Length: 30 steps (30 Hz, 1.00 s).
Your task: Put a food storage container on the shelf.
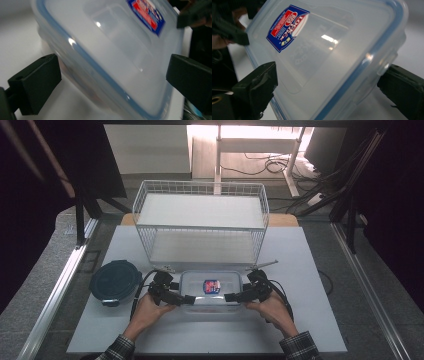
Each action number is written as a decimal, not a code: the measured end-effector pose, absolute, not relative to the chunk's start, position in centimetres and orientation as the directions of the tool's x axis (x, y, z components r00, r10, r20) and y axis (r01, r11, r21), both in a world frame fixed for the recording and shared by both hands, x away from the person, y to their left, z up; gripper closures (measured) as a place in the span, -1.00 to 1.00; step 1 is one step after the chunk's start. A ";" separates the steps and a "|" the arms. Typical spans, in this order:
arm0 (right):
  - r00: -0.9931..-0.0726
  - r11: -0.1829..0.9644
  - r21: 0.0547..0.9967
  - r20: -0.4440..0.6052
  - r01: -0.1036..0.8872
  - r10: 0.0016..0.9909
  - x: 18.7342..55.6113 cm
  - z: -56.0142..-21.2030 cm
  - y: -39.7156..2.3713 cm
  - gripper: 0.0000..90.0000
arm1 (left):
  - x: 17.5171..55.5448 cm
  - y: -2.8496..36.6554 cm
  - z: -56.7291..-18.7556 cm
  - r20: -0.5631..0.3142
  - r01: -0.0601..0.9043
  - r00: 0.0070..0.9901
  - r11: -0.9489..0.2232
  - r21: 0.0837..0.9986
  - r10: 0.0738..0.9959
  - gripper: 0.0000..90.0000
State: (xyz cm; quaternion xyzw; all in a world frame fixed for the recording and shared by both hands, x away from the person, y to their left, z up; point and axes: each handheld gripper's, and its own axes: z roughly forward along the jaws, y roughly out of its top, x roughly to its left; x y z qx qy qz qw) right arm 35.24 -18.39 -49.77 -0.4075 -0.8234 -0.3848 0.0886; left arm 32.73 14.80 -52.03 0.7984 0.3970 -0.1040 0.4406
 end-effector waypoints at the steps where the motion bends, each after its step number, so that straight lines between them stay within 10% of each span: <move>1: -0.630 0.349 0.545 0.498 0.762 0.596 35.4 -50.0 -18.8 -0.84 | 32.4 15.0 -51.9 -0.515 0.724 0.662 -0.288 0.626 0.545 -0.90; 14: -0.636 0.321 0.571 0.523 0.756 0.568 33.1 -48.3 -21.4 -0.03 | 29.8 17.4 -50.8 -0.533 0.707 0.669 -0.221 0.672 0.518 0.02; 30: -0.631 0.298 0.586 0.515 0.753 0.580 31.3 -48.1 -21.9 0.05 | 30.0 17.7 -51.6 -0.603 0.741 0.642 -0.182 0.647 0.473 0.08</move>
